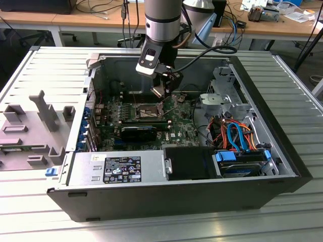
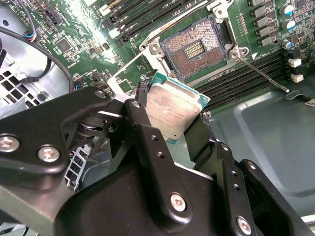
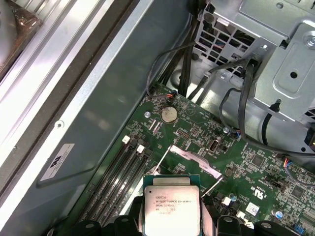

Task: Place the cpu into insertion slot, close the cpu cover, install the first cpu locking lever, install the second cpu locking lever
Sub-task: 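Place the cpu into insertion slot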

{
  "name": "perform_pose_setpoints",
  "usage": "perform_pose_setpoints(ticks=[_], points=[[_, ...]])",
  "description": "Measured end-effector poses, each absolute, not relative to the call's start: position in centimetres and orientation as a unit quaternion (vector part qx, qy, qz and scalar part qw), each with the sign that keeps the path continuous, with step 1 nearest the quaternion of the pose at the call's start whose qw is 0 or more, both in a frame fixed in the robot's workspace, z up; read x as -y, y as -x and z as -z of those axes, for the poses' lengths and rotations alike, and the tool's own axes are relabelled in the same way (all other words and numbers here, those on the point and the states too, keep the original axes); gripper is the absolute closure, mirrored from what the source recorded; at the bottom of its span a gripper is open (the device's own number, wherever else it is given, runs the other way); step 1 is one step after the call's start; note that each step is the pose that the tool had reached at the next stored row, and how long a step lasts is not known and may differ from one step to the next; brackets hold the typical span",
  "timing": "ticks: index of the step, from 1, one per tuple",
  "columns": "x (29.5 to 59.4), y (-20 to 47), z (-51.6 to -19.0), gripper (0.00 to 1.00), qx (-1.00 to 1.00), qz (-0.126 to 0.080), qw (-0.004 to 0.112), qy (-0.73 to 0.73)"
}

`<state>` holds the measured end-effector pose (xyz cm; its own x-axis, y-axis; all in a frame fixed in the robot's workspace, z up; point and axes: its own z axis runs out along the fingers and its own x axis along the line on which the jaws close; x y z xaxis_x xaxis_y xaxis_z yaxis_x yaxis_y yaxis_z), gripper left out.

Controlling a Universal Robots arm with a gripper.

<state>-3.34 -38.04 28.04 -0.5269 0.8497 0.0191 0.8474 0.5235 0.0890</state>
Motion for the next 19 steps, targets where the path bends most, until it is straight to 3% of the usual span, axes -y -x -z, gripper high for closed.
perform_pose_setpoints(ticks=[19], points=[[38.04,3.34,-27.98,0.45,-0.869,-0.043,0.014,-0.492]])
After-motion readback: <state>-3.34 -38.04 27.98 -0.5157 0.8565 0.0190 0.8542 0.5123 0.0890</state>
